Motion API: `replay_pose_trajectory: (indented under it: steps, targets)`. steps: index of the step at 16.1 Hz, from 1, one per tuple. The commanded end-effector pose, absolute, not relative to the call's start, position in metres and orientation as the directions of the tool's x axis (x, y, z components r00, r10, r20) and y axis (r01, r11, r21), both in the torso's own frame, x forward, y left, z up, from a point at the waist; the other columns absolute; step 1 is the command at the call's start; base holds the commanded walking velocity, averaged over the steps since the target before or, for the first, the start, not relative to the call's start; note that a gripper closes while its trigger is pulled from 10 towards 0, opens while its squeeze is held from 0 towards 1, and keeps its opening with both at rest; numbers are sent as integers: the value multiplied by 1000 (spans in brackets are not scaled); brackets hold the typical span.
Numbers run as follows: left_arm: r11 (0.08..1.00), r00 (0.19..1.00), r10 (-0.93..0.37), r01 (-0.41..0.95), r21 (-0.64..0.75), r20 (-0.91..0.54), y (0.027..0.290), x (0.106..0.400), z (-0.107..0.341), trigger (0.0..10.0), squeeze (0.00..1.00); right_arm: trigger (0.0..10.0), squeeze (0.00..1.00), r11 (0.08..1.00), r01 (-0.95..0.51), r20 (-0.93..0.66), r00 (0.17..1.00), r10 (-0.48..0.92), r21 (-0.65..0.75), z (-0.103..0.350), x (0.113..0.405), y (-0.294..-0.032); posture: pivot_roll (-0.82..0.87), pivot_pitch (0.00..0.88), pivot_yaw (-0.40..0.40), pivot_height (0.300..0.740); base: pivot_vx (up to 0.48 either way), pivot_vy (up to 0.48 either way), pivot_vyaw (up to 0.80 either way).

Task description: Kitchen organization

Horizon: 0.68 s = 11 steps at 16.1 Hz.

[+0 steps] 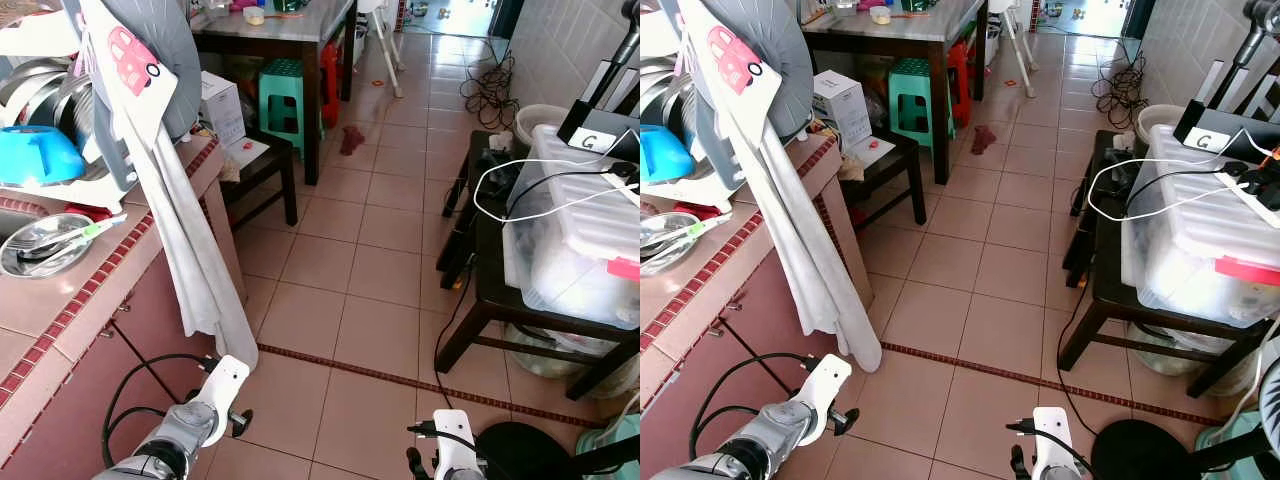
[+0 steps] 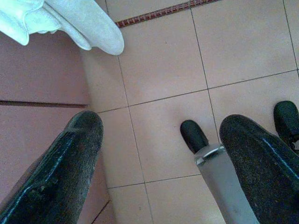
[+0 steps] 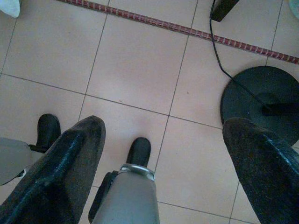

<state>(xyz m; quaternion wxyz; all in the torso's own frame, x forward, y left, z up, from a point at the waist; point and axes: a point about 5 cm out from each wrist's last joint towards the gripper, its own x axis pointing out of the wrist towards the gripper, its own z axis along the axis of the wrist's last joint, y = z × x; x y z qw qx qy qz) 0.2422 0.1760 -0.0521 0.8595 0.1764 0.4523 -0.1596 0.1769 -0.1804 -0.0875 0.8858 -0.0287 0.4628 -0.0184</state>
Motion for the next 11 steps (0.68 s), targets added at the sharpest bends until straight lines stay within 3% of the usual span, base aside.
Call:
replay_pose_trajectory:
  steps: [1,3,11]
  targets:
    - [961,655,-8,214,175,-756,169,247,-50,10000,0,10000,0,997,72,-720,693,-27,31,-55,233,-193,196,0,-139,740,0,0,0]
    - [978,638,27,144,154,-769,175,242,-53,10000,0,10000,0,995,95,-740,671,-42,30,-58,229,-194,195,0,-142,740,0,0,0]
    - [978,638,24,145,151,-770,174,243,-53,10000,0,10000,0,996,86,-746,664,-57,0,-58,229,-195,194,0,-143,740,0,0,0]
